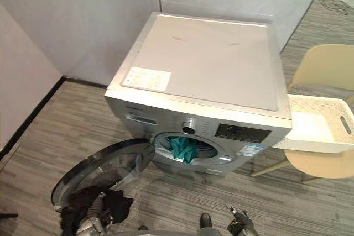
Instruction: Pick up the laundry basket with both hands and put the clothes into the washing machine.
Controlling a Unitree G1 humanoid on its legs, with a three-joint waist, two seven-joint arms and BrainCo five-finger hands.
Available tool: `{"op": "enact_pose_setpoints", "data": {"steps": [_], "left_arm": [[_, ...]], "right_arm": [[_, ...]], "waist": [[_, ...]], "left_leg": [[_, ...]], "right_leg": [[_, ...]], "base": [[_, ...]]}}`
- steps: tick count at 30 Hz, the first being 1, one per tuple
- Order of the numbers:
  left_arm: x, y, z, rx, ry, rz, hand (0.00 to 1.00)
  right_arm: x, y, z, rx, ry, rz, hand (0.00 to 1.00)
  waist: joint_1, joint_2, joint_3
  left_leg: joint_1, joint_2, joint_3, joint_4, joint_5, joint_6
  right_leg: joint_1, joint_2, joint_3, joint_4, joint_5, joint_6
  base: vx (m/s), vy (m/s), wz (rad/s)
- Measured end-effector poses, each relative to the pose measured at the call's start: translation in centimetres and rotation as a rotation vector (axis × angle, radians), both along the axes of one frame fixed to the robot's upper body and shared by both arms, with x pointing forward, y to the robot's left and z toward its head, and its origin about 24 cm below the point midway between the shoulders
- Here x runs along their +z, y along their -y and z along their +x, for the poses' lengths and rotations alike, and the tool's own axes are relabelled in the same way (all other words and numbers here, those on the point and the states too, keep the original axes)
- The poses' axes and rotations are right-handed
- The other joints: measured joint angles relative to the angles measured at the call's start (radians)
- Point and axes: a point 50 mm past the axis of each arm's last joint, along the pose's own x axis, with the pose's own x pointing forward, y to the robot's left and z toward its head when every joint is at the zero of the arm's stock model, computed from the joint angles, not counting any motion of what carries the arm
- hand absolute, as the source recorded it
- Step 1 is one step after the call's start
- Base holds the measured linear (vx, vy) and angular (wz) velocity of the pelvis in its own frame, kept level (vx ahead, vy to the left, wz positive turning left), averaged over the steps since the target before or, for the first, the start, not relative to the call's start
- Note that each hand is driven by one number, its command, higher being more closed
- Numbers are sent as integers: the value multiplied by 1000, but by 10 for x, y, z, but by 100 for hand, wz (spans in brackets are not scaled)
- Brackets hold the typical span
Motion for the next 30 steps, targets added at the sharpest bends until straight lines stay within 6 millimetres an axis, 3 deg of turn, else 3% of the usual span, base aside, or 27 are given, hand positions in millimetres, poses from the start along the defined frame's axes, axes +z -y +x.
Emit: {"op": "enact_pose_setpoints", "data": {"steps": [2,4,6,7,8,9,11,12,13,14,16,17,18,21,26,30], "left_arm": [[1,18,11,-43,31,-48,100],[3,19,15,-52,43,-52,100],[1,16,9,-33,31,-51,100],[0,11,3,13,25,-53,100],[-3,8,-7,63,8,-57,100],[-4,7,-13,84,-2,-60,100],[-8,1,-33,145,-43,-57,100],[-9,-1,-37,153,-51,-53,100],[-11,-1,-46,157,-74,-54,100],[-13,4,-54,151,-98,-65,100],[-15,6,-61,140,-121,-66,100],[-15,4,-61,127,-126,-59,100],[-15,1,-60,111,-130,-49,100],[-14,2,-54,52,-125,-37,100],[-6,20,-18,-128,-40,-24,100],[21,38,38,-238,169,-9,100]], "right_arm": [[0,4,-8,-43,-7,-6,0],[-1,2,-11,-48,-14,0,0],[-3,-2,-15,-56,-23,11,0],[-4,-8,-14,-45,-24,25,0],[-4,-12,-11,-19,-20,29,0],[-4,-12,-9,-6,-16,29,0],[-3,-18,2,96,-12,18,0],[-2,-21,10,122,4,18,0],[0,-24,19,164,22,11,0],[3,-23,29,202,38,-6,0],[6,-23,41,257,58,-23,0],[8,-25,46,282,68,-27,0],[8,-30,48,319,76,-28,0],[11,-37,55,407,94,-50,0],[13,-32,50,433,101,-77,0],[18,-23,61,451,125,-114,0]], "waist": [[-27,-4,4],[-34,-9,18],[-22,-12,28],[-12,-21,38],[10,-9,49],[16,-5,52],[52,0,51],[63,-10,58],[68,0,53],[67,17,51],[70,43,46],[70,38,44],[66,23,43],[64,21,42],[58,28,42],[35,40,121]], "left_leg": [[2,-1,-30,14,-1,-7],[-14,14,-49,78,-26,-30],[-43,40,-63,206,-65,-41],[-113,67,-97,394,-77,-38],[-184,90,-157,581,-60,-14],[-207,91,-197,643,-44,7],[-263,65,-294,800,82,6],[-286,53,-309,828,102,2],[-298,-2,-353,785,7,13],[-277,-55,-389,614,-53,15],[-199,-91,-417,323,-78,22],[-155,-102,-410,246,-90,15],[-141,-117,-389,225,-90,22],[-114,-121,-322,240,-126,52],[-96,-143,-287,185,-132,62],[-194,-145,-325,279,-131,64]], "right_leg": [[16,-7,-21,0,-16,4],[25,-5,-29,28,-48,-2],[35,0,-27,58,-75,-3],[38,-2,-23,93,-96,-6],[40,5,-10,135,-121,-10],[41,11,6,155,-132,-8],[50,14,68,179,-146,-16],[49,9,92,175,-145,-17],[44,-2,128,166,-143,-20],[26,-2,156,167,-142,-18],[-4,21,201,172,-137,-6],[-9,21,227,170,-137,7],[-6,17,262,150,-124,20],[7,7,320,130,-121,25],[-9,-19,330,99,-119,28],[-94,-10,284,192,-130,46]], "base": [[-32,-39,20],[-28,-17,26],[-38,-22,4],[-51,-69,-20],[-42,-64,-30],[5,-35,-50],[34,25,-69],[82,76,-75],[85,92,-67],[102,114,-69],[103,103,-73],[130,84,-69],[147,90,-50],[175,150,-65],[147,62,-18],[74,-23,15]]}}
